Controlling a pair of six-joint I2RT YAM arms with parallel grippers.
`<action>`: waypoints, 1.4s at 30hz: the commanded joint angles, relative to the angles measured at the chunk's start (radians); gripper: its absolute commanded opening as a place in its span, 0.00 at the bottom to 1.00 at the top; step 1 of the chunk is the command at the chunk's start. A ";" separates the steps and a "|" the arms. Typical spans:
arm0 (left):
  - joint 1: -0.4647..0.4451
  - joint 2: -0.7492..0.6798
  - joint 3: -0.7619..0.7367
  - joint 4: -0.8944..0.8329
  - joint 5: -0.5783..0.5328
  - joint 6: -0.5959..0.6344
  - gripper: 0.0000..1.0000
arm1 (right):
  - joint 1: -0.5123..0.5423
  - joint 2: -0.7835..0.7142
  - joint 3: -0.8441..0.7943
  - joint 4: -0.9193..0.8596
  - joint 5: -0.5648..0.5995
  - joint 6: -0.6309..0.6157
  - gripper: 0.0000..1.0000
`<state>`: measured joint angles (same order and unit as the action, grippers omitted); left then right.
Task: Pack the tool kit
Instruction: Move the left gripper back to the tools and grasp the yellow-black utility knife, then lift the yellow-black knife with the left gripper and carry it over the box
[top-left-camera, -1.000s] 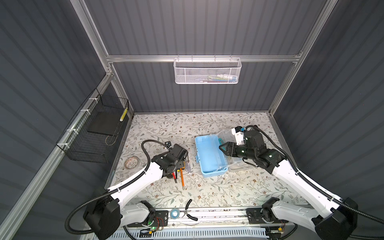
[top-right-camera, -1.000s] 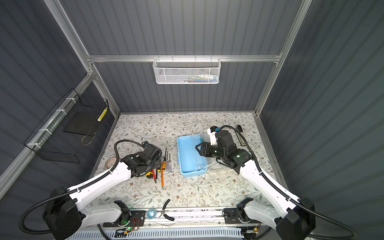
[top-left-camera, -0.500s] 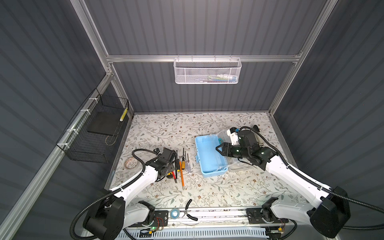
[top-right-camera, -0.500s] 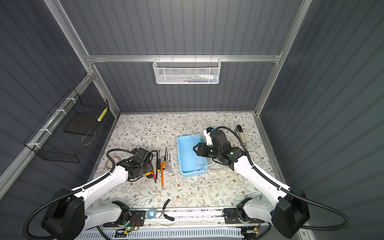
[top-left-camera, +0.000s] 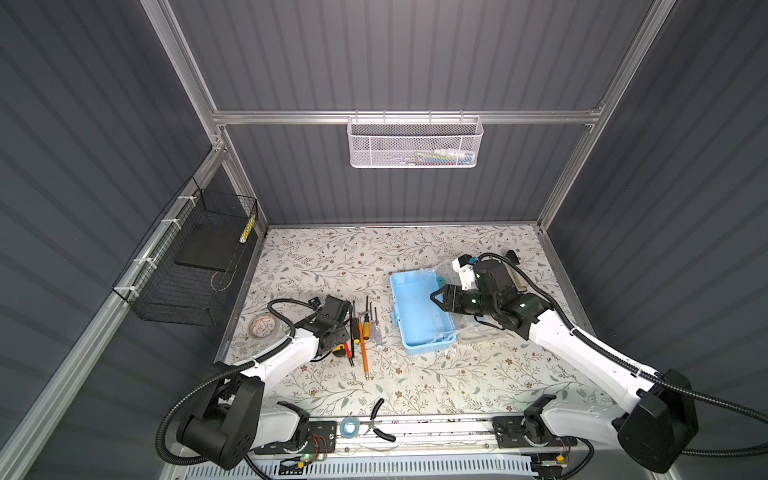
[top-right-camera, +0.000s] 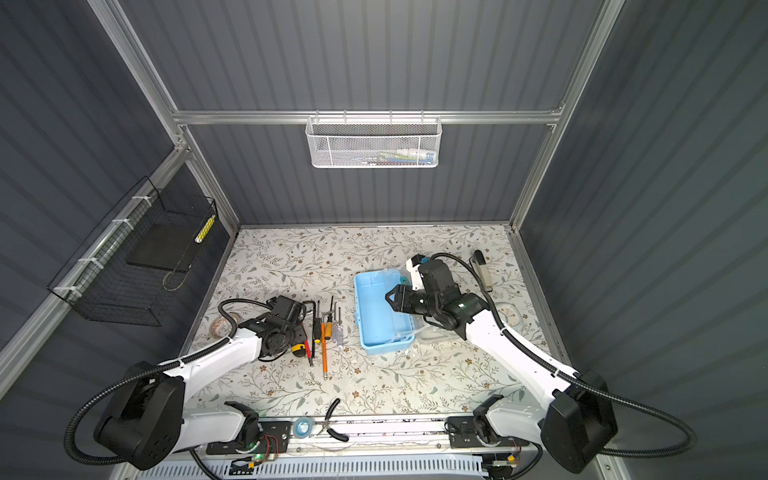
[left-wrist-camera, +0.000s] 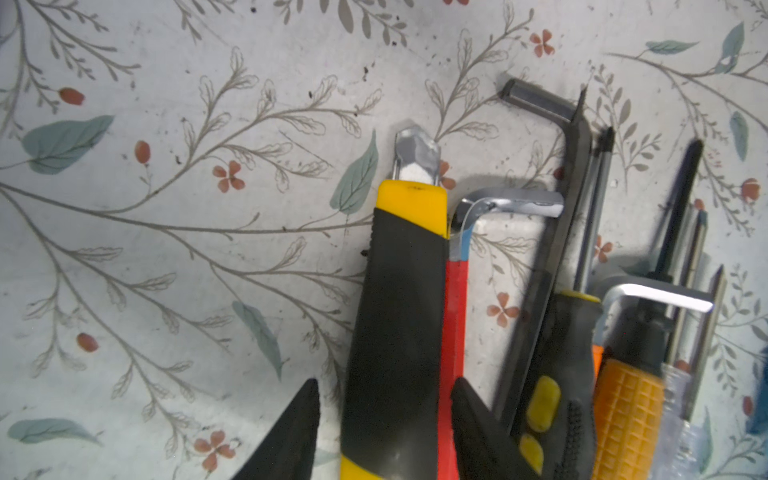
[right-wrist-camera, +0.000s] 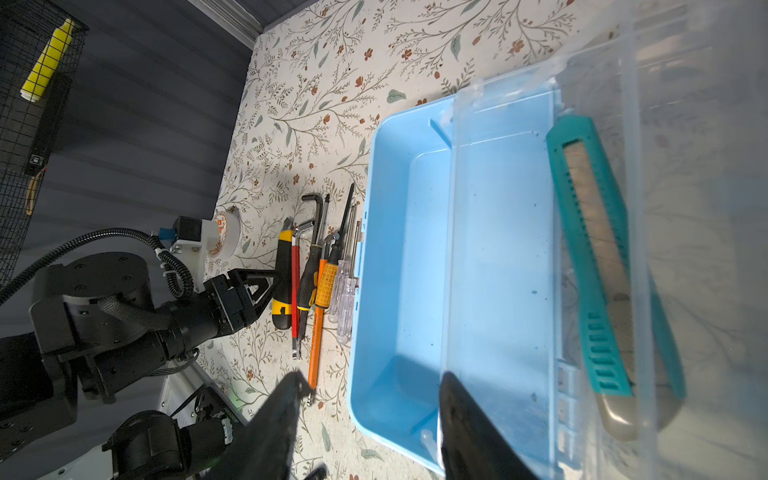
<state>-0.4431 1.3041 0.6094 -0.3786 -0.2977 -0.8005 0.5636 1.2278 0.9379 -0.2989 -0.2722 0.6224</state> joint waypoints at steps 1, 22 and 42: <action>0.008 0.013 -0.007 0.010 0.010 0.025 0.52 | 0.003 0.012 0.001 0.018 0.001 0.003 0.54; 0.020 0.095 -0.002 0.039 0.032 0.037 0.47 | 0.001 0.045 -0.013 0.041 -0.001 0.006 0.54; 0.020 0.106 0.035 -0.023 -0.005 0.068 0.36 | -0.007 0.074 -0.016 0.064 -0.018 0.008 0.54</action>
<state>-0.4282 1.4014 0.6262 -0.3428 -0.3099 -0.7525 0.5625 1.2964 0.9295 -0.2462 -0.2771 0.6277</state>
